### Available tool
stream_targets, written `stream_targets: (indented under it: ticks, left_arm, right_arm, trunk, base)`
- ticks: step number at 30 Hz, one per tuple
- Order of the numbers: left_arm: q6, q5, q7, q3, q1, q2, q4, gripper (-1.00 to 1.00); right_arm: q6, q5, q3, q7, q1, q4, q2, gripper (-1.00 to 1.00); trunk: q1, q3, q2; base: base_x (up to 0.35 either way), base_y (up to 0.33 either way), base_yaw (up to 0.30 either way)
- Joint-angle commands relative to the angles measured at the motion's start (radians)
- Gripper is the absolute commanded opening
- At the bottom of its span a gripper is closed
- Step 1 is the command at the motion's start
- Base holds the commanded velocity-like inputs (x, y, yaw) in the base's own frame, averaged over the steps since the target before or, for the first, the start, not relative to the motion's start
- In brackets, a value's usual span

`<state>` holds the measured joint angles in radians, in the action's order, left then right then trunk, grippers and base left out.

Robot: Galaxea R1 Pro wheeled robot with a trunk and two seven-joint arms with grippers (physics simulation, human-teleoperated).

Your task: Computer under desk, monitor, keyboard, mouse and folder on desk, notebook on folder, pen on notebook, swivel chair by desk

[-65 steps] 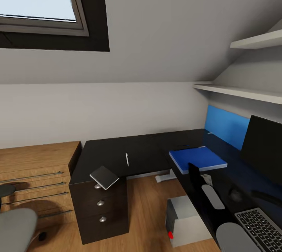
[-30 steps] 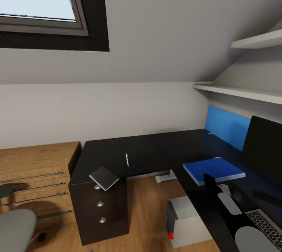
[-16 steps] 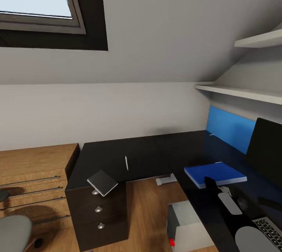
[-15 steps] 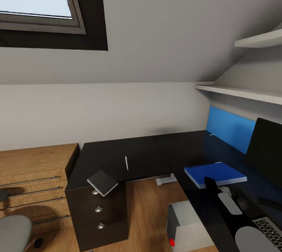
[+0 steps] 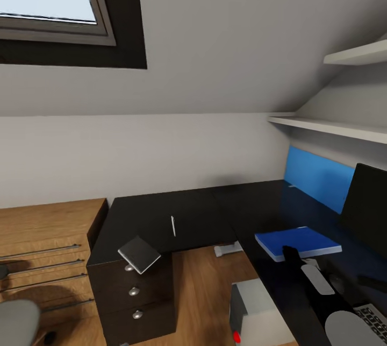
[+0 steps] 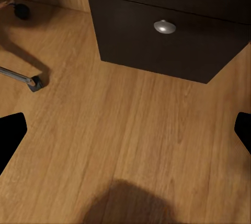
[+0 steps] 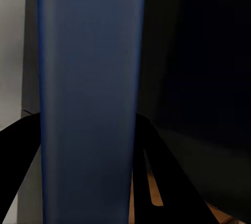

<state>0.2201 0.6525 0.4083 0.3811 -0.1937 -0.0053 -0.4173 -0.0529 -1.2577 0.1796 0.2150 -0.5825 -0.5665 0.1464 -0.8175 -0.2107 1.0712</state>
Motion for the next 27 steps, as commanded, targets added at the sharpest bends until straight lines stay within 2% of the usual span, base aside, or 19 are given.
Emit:
stream_targets:
  ticks: [1,22,27]
  left_arm:
    - [0.006,0.009,0.006,0.009,-0.001,0.000,0.000,1.00]
    - [0.013,0.007,0.007,0.007,-0.001,0.001,-0.003,1.00]
    - [0.074,0.007,0.007,0.007,-0.001,0.001,-0.007,1.00]
  right_arm:
    - [-0.007,-0.003,0.003,0.006,0.000,-0.002,0.000,-1.00]
    - [-0.010,-0.010,0.008,-0.002,0.000,-0.004,-0.001,-1.00]
    - [-0.012,-0.007,0.008,-0.004,0.000,-0.004,0.000,-1.00]
  trunk:
    - [-0.001,-0.001,0.001]
    - [-0.001,-0.001,0.001]
    - [-0.001,-0.001,0.001]
  base:
    - [0.167,-0.021,0.000]
    - [0.016,-0.002,0.000]
    - [0.000,0.000,0.000]
